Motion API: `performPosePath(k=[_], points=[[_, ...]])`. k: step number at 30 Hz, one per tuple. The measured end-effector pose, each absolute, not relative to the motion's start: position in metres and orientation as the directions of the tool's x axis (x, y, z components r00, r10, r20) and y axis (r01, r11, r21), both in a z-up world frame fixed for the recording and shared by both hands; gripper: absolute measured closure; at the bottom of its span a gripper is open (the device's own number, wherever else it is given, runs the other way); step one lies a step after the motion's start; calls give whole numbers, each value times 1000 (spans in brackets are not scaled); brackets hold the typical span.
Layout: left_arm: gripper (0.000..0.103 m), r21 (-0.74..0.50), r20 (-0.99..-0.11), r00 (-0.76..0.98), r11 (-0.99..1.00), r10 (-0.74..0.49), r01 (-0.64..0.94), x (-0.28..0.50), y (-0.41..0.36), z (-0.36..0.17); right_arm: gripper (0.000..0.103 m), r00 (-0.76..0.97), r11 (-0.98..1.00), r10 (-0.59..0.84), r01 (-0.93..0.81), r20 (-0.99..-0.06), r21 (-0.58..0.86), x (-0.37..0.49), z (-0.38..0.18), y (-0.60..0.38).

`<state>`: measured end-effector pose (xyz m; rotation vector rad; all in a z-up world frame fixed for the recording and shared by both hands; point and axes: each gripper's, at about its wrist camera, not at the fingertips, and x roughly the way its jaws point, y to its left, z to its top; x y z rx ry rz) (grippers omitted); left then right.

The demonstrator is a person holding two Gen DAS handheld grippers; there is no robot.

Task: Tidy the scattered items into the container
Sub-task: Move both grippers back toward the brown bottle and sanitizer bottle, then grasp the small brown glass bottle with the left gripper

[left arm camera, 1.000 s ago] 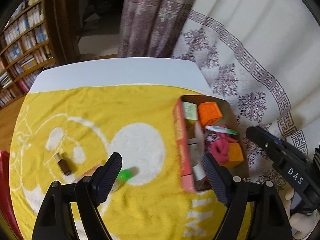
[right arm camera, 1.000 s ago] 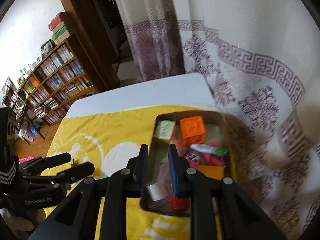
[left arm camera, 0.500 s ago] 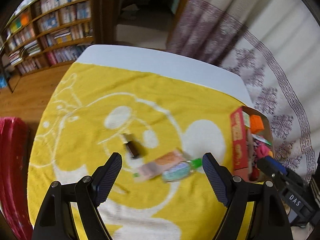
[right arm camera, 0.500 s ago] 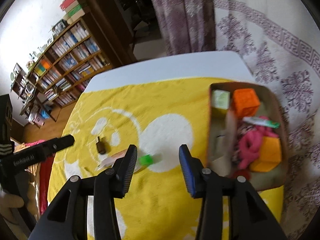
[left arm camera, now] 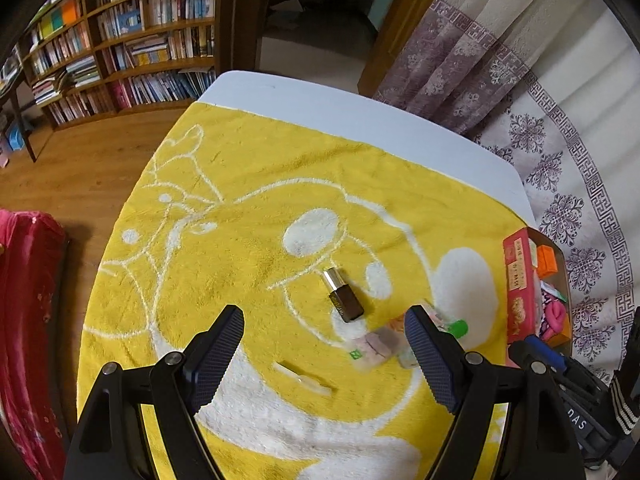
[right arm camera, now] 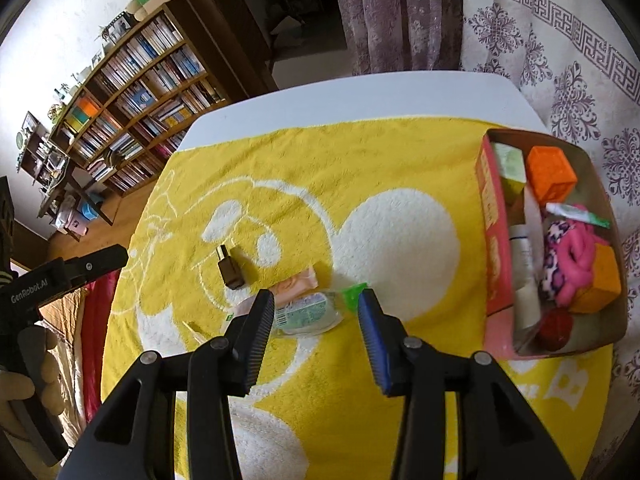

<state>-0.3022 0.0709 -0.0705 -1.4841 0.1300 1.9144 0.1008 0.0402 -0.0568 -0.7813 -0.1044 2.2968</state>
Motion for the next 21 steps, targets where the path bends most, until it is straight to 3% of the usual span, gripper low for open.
performPosePath(k=[4,21], points=[[19,-319,-891,-70,-729,448,-606,-305,83,-83,51,-553,-736,656,-621,-514,-271,101,-65,44],[19,-241,-949,13,-699,315,-673,-297,153,-168,48,-446,-635,717,-735,-535,-238,133,-84,70]])
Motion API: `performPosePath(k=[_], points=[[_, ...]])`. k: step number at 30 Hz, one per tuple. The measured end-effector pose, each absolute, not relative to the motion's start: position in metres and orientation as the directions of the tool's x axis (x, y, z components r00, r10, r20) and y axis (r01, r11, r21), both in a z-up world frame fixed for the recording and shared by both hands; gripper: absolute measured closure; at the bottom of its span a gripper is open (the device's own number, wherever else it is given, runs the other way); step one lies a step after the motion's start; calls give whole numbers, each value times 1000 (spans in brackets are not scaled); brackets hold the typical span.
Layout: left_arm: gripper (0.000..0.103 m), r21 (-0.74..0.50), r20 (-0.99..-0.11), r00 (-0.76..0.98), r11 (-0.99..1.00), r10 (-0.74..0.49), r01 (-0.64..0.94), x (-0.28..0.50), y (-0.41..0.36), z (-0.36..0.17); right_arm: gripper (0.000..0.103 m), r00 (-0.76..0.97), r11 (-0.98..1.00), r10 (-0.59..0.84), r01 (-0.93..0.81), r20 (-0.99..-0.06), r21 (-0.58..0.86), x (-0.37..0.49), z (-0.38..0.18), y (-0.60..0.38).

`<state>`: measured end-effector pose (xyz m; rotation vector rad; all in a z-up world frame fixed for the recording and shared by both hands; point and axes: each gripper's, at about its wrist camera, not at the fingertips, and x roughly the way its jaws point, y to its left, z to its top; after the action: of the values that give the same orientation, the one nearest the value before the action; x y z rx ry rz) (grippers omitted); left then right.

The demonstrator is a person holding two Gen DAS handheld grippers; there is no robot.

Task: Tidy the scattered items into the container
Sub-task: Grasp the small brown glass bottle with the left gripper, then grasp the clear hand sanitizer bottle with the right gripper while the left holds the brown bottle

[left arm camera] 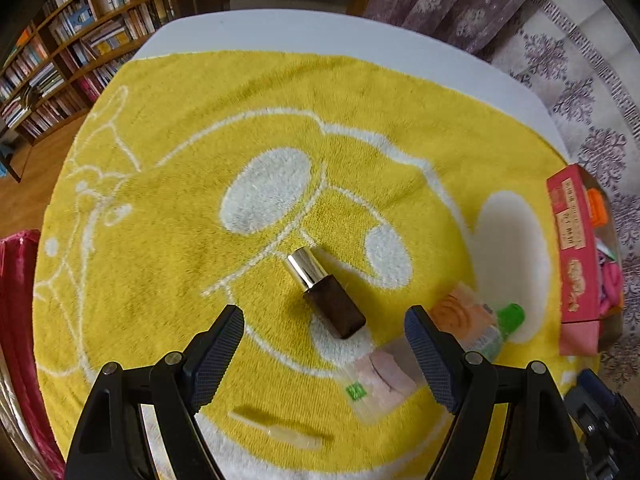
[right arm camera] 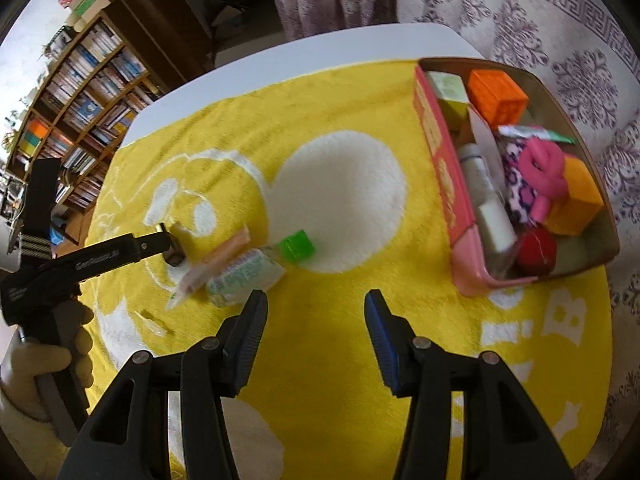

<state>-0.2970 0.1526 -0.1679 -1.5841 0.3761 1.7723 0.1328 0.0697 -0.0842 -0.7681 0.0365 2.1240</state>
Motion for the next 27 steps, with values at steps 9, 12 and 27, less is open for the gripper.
performPosePath(k=[9,12,27], points=[[64,-189,-956,-25,-682,291,-707,-298,159,-186,48,-416,-620,723,-742,-552,-254,137,-91,75],[80,-222,-950,3,-673,311,-706,-305,154,-181,48,-416,-630,714,-733,-564,-258,131,-95,77],[82,-254,-931,-29,-706,363,-661,-338,87,-143,48,-452,-724,582,-666,-676,-179,75,-127,88]])
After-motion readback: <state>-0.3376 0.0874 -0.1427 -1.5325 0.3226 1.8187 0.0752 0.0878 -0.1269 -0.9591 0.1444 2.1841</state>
